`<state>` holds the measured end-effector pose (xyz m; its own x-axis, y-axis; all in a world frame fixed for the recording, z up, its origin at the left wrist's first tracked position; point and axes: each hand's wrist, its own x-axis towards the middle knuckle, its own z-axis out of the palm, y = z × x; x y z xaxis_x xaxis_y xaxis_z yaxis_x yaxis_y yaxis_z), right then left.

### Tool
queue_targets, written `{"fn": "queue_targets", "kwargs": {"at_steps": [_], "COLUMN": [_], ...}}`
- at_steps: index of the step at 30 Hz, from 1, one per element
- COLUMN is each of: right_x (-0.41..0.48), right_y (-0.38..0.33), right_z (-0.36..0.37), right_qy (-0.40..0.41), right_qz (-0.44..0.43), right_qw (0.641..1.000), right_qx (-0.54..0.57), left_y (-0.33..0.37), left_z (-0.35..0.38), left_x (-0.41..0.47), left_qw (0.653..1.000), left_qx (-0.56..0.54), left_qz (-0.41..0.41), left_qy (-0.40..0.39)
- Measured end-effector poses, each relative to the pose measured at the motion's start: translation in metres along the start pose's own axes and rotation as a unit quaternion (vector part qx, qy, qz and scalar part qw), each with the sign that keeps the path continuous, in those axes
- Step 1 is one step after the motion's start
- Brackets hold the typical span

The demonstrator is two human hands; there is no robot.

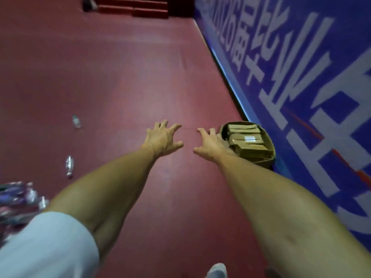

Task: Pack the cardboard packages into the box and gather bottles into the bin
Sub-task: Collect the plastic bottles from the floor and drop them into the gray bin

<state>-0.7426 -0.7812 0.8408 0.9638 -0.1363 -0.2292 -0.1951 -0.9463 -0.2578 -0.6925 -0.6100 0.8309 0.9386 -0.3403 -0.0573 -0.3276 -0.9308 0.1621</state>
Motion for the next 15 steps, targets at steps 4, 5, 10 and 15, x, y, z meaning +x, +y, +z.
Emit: {"fn": "queue_targets", "kwargs": {"at_steps": [4, 5, 10, 15], "right_x": [0.056, 0.070, 0.149, 0.228], "right_y": [-0.106, -0.131, -0.250, -0.355], "right_z": [0.030, 0.038, 0.073, 0.089], "right_qy": [-0.042, -0.052, -0.091, -0.114], "right_qz": [-0.108, -0.133, -0.256, -0.367], "right_qw": [0.993, 0.989, 0.961, 0.918], "right_qx": [-0.019, -0.024, -0.057, -0.101], "left_y": [-0.105, -0.129, -0.249, -0.337], "left_z": [-0.007, -0.008, -0.008, -0.020], "left_x": [-0.006, -0.007, -0.001, 0.021], "left_qw": [0.993, 0.990, 0.961, 0.917], "left_qx": [-0.022, -0.022, -0.024, -0.046], "left_qz": [-0.112, -0.137, -0.275, -0.393], "left_qy": [0.011, 0.014, 0.019, 0.048]}}
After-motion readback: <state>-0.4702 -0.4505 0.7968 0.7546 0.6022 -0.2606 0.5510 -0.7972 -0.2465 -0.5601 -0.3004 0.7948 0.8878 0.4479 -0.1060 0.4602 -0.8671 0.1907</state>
